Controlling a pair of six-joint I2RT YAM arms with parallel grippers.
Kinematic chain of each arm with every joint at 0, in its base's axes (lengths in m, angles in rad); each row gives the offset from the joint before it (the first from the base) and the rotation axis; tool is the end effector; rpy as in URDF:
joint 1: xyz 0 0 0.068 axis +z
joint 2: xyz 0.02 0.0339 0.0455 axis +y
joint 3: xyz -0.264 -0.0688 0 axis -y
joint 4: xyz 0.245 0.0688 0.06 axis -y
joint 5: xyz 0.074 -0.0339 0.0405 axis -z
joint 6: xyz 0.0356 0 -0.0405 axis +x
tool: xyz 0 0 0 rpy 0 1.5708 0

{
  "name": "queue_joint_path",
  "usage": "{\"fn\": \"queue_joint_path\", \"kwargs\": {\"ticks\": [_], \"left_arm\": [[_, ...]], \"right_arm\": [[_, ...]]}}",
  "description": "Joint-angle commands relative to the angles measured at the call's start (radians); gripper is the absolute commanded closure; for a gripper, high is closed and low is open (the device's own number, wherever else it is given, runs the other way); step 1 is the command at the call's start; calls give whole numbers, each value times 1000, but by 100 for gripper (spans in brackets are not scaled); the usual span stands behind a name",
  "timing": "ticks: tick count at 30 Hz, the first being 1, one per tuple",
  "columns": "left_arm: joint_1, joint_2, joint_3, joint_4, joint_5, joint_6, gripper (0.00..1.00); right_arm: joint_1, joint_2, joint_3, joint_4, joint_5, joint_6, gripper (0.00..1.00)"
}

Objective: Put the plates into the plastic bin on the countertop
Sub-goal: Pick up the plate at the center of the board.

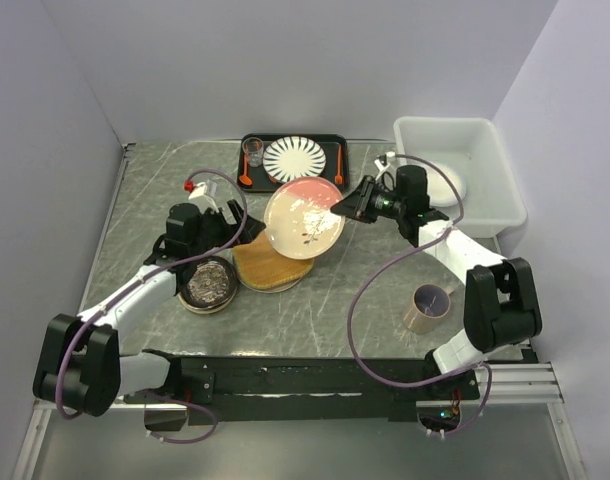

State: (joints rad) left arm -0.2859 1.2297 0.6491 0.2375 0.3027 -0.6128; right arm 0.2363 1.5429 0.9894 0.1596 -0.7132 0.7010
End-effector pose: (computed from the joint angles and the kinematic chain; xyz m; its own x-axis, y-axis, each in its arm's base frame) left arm 0.2571 -0.0866 0.2417 -0.5738 -0.4036 -0.7127 0.2549 0.7390 -0.6237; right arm 0.3307 0.1036 0.2609 -0.7782 0.3143 -0.5437 -0.3435 0.5117 0.7875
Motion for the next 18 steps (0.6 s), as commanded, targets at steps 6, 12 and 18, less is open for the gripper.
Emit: {"fn": "queue_joint_path", "kwargs": {"ticks": [6,12,18], "left_arm": [[-1,-84,-2,26,44,5,1],[-1,-58,6,31,73,-2,1],[-1,-50,11,34,82,-4,1]], "right_arm": [[-123,-167,23,77,1,23,100],[-210,-208,28,67,-2,25,100],[-281,-214,18,69,17,32,100]]}}
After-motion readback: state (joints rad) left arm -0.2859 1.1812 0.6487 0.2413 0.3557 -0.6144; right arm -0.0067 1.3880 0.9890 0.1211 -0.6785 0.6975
